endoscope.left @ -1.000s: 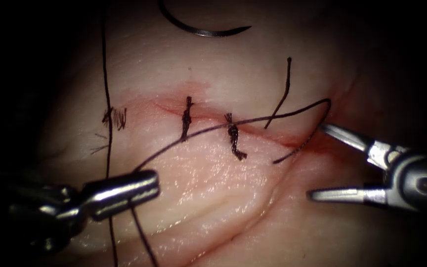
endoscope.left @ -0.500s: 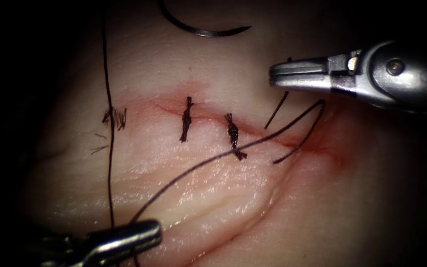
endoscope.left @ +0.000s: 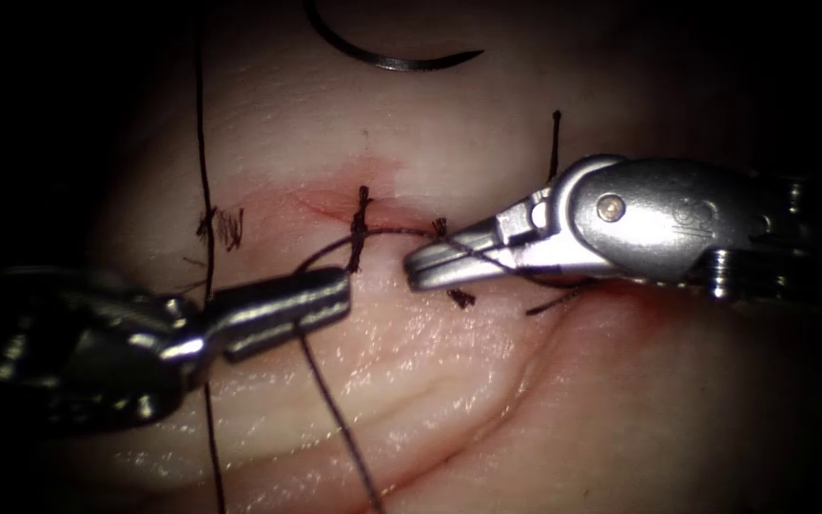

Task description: Wound Closure

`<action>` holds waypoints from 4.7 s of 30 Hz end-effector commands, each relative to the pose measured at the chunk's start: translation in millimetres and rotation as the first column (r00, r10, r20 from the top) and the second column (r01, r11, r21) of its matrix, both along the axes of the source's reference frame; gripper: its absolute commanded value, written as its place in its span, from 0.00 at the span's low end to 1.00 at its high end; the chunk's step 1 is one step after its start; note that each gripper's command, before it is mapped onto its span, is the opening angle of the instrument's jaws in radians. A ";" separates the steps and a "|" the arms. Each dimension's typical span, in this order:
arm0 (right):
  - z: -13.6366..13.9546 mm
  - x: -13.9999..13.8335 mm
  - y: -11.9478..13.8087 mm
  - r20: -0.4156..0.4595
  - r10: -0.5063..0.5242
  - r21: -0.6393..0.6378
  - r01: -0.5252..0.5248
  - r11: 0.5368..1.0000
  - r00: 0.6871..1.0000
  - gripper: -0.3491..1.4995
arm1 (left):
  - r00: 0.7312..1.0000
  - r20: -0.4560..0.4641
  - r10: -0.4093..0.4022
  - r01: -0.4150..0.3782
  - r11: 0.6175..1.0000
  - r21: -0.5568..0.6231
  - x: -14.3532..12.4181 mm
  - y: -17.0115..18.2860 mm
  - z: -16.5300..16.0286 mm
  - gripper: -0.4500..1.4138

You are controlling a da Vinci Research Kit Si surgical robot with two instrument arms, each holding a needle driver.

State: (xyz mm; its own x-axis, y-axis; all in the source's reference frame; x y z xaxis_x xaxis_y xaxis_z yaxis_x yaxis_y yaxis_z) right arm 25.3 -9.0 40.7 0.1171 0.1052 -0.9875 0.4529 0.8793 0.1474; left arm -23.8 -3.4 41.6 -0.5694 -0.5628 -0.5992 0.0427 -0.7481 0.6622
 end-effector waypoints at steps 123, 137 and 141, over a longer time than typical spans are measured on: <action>5.2 -5.3 0.9 -0.049 0.605 0.473 -0.515 0.715 0.795 0.42 | 0.949 0.071 0.307 -0.315 0.927 0.202 -5.4 -1.5 13.5 0.00; 6.9 -5.5 -1.4 0.126 0.632 0.369 -0.628 0.685 0.764 0.36 | 0.952 0.044 0.302 -0.304 0.931 0.201 -8.9 -1.2 11.1 0.00; 7.2 -5.8 -1.8 0.168 0.639 0.368 -0.649 0.666 0.751 0.39 | 0.953 0.046 0.300 -0.303 0.931 0.205 -9.3 -1.4 10.6 0.00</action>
State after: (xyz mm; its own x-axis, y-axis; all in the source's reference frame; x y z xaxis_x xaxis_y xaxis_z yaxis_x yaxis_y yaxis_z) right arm 18.8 -10.9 47.5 -0.0982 0.5279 -0.8436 -0.2157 0.8163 0.5359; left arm -32.7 -5.0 51.8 -0.3826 -0.5689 -0.7280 0.2802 -0.8223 0.4953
